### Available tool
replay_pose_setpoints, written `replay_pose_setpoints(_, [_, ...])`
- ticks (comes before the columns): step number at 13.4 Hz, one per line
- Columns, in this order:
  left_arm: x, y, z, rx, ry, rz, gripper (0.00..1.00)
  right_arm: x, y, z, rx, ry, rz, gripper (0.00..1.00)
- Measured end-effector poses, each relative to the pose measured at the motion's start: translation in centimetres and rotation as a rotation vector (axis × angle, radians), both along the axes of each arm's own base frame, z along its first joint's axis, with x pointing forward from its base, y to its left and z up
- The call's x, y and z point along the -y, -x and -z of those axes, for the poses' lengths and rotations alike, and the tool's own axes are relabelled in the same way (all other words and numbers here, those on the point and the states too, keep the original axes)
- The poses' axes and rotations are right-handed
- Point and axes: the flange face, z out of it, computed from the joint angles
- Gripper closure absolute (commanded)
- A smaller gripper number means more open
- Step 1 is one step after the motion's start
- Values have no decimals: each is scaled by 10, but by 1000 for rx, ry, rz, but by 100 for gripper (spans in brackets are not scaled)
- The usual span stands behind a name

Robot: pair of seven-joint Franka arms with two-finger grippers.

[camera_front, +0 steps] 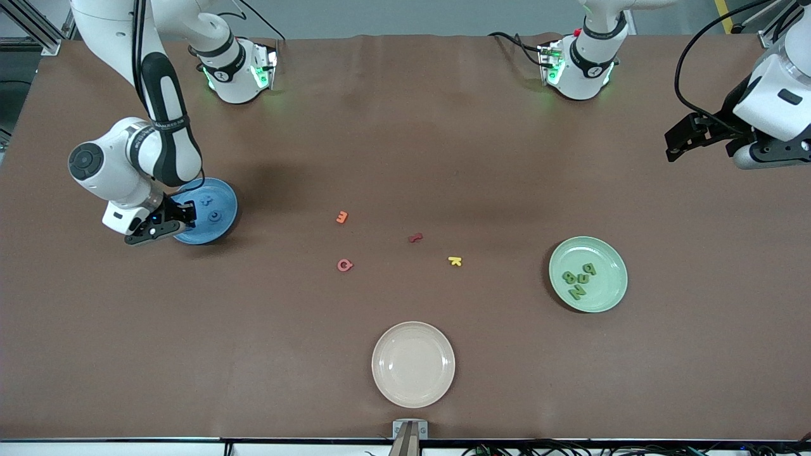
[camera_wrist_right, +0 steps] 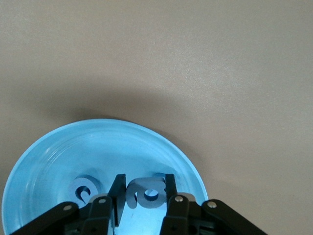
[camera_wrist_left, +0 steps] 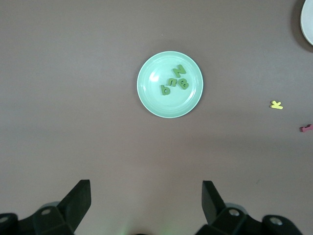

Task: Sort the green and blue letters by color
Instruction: 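Carry the blue letter over the blue plate with the right gripper, then open the right gripper to drop the blue letter on the blue plate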

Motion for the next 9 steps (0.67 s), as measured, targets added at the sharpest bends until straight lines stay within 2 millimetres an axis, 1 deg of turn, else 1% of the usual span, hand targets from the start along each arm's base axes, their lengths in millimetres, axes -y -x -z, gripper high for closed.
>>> replay_pose_setpoints(1, [0,0,0,-1,0,0,0,0,0,0,0,0,-1,6])
replay_pose_setpoints(4, [0,-1,-1,3,1,0,0,-2,-1,0,2,0,-4,6])
replay_pose_setpoints(7, [0,-1,-11,25,4,1,0,-6,-4,-1,6,-1,-12,3])
replay_pose_setpoints(9, [0,-1,-17,38,6,1,0,-8,-13,-9,31,1,-20,3])
